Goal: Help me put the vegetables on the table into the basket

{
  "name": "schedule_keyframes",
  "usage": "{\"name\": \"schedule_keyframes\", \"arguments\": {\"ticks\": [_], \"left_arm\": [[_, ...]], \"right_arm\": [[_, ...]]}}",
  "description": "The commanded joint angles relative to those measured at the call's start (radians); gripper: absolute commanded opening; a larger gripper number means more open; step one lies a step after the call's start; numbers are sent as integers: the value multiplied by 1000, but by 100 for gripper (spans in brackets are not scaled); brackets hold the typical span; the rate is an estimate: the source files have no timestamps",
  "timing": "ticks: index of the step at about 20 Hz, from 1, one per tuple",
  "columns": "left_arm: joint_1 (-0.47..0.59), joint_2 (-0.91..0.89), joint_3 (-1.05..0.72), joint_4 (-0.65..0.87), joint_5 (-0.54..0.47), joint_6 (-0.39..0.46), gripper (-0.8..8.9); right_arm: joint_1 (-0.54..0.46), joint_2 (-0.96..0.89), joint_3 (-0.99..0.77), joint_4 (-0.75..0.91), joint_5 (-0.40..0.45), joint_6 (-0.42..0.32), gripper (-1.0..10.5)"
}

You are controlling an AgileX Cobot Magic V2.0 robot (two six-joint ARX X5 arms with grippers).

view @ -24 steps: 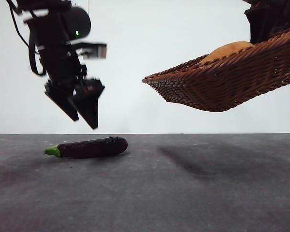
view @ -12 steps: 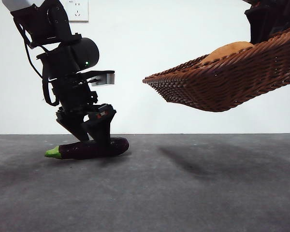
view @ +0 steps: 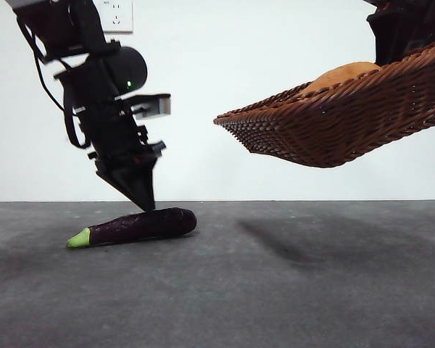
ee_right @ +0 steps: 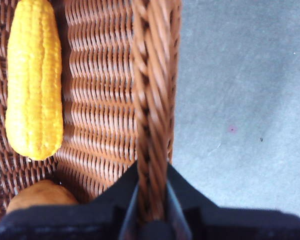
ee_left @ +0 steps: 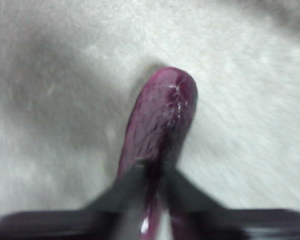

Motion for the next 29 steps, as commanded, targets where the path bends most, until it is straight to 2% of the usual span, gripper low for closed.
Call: {"name": "schedule_keyframes", "arguments": {"ticks": [1,4,7,8,10,11,12,17,24,25,27,28,29], "left_arm": [[2,-90,-2,-23,5,-78,-9],[2,-238,-2,-63,75,-146,-9],[2,-365,-2,-60,75,-118,6],[2,-382,-2,-58,74,-116,65],[9,-385,-2,-79,68,-134,425],[16,-368,-2,-93,67,-134,558],[18,-351,-2,-105,67,-127,571],[18,-150,-2,-49,67,-51,571],[17,81,-2,60,35,-40,544],[16,97,-2,58,39,-31,454],[12,134,-2,31,46,-8,352],[12,146,-2,24,46,-6,111],[12,148,-2,24,50,-15,12]], "right_arm": [[-1,6,1,6,-11,3,-16],[0,6,1,6,-11,5,-16],[0,6,1,5,-12,9,-16],[0,6,1,2,-12,10,-16],[2,6,1,-3,-12,13,-16],[2,6,1,-4,-12,13,-16],[2,6,1,-7,-12,13,-16],[3,6,1,-24,-12,13,-16],[3,6,1,-36,-12,12,-16],[3,6,1,-40,-11,10,-16],[3,6,1,-40,-12,8,-16],[3,6,1,-40,-12,8,-16],[3,6,1,-41,-12,7,-16]]}}
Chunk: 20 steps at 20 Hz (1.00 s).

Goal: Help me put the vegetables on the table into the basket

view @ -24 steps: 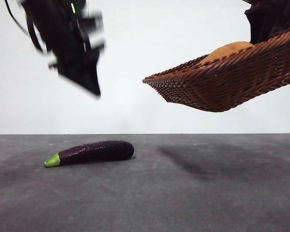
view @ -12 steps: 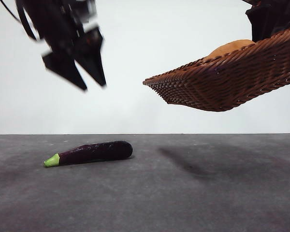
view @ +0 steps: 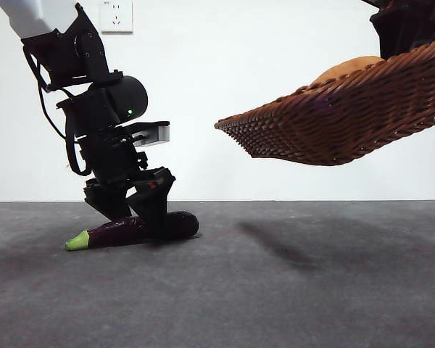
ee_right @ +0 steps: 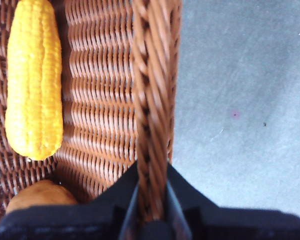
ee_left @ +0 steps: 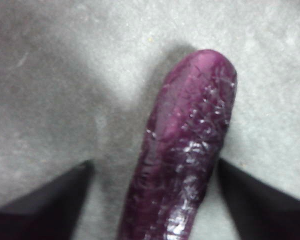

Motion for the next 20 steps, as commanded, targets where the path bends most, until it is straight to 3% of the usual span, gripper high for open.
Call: {"name": "schedule_keyframes", "arguments": {"ticks": [1,5,9,11,16,20], "left_arm": [[-3,31,-8,-11,43,3,-9],[-3,-47,-8,-24,56,-9,-9],[-34,-255,-8,-194,172,-176,-8],[-77,-393,-8,-245,165,-269,-8],[-244,-640,-8,-55,170,-430,-8],[-345,-600,-8,174,161,-668,1]], "right_arm": [[2,6,1,6,-11,2,-16],[2,6,1,8,-11,1,-16],[2,6,1,9,-11,1,-16],[2,6,1,15,-2,5,-16],[8,6,1,31,-3,29,-16],[63,6,1,31,-3,29,-16]]}}
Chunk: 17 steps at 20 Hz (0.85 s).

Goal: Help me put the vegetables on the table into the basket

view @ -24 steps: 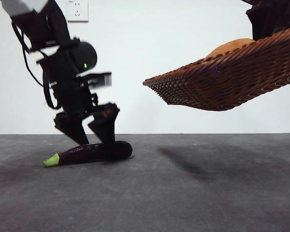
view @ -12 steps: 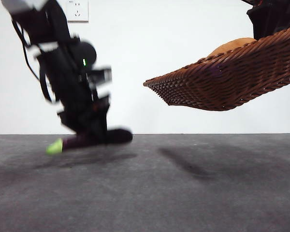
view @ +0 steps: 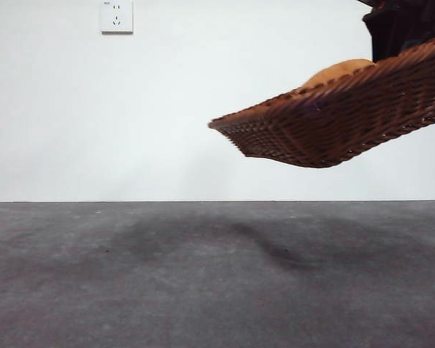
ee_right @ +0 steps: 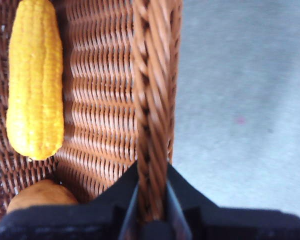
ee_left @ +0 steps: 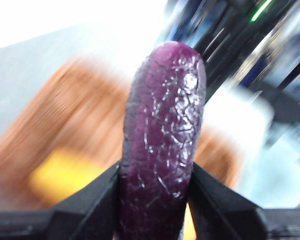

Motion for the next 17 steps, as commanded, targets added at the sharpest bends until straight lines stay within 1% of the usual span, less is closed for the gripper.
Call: {"name": "schedule_keyframes", "arguments": {"ticks": [1,3,4,5,6,7,8,9,10,13,15,17], "left_arm": [[-22,77,-9,71,-24,-185,2],[-22,141,-9,67,-89,-238,2],[-14,175,-9,56,-89,-286,2],[-3,200,-9,55,-59,-322,2],[11,219,-9,64,-8,-346,13],[18,234,-9,80,43,-348,126],[19,245,-9,90,88,-347,379],[19,249,-9,92,111,-348,650],[19,249,-9,86,110,-347,677],[19,221,-9,85,119,-338,674],[26,183,-9,52,139,-280,674],[39,114,-9,-84,138,-213,674]], "right_arm": [[39,6,1,8,-13,10,-16],[68,6,1,8,-13,10,-16],[82,6,1,7,-13,10,-16],[94,6,1,8,-13,10,-16],[105,6,1,8,-13,10,-16],[117,6,1,10,-13,10,-16],[128,6,1,10,-13,10,-16],[138,6,1,10,-13,10,-16],[146,6,1,11,-14,11,-16],[149,6,1,16,-13,11,-16],[147,6,1,18,-9,9,-16],[145,6,1,34,0,8,-16]]}}
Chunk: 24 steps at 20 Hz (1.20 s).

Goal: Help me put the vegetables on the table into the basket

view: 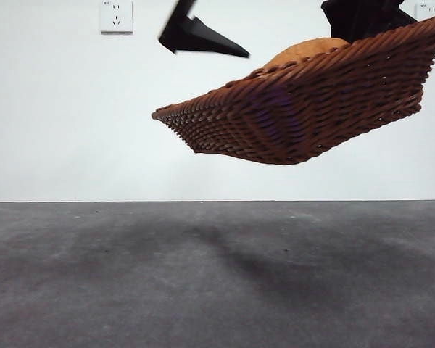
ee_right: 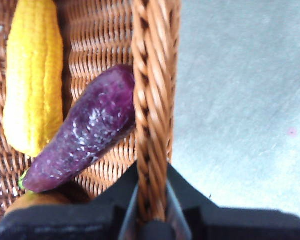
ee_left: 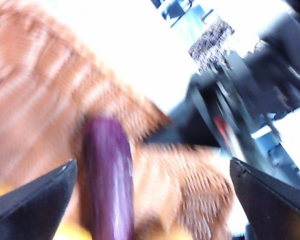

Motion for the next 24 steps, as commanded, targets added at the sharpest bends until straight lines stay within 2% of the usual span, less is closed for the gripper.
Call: {"name": "schedule_keyframes", "arguments": {"ticks": [1,3,4,5,6,9,14,16,18,21,22,23,24], "left_arm": [[4,-96,-7,-169,-6,134,674],[1,-214,-7,-357,-102,241,601],[-7,-275,-7,-439,-145,283,415],[-25,-345,-7,-510,-161,316,90],[-43,-406,-7,-542,-180,320,-2],[-93,-586,-7,-586,-186,319,-1],[-110,-770,-7,-796,-187,296,-1],[-110,-794,-7,-857,-187,290,-1],[-110,-794,-7,-866,-187,270,-1],[-110,-789,-7,-867,-187,270,-1],[-110,-789,-7,-867,-187,270,-1],[-110,-790,-7,-867,-187,270,-1],[-110,-790,-7,-868,-187,271,-1]], "right_arm": [[-7,6,1,34,4,7,-16],[-12,6,-5,83,4,7,-16],[-19,6,-10,108,3,8,-16],[-37,8,-11,122,3,7,-16],[-50,15,-11,142,3,8,-16],[-135,76,-11,227,-19,9,-16],[-316,290,-7,298,-239,15,-16],[-364,369,-7,306,-252,37,-16],[-394,440,-7,303,-256,29,-16],[-405,518,-8,286,-288,35,-11],[-405,530,-8,278,-287,35,19],[-405,529,-8,277,-271,39,187],[-405,515,-8,280,-241,64,484]]}}
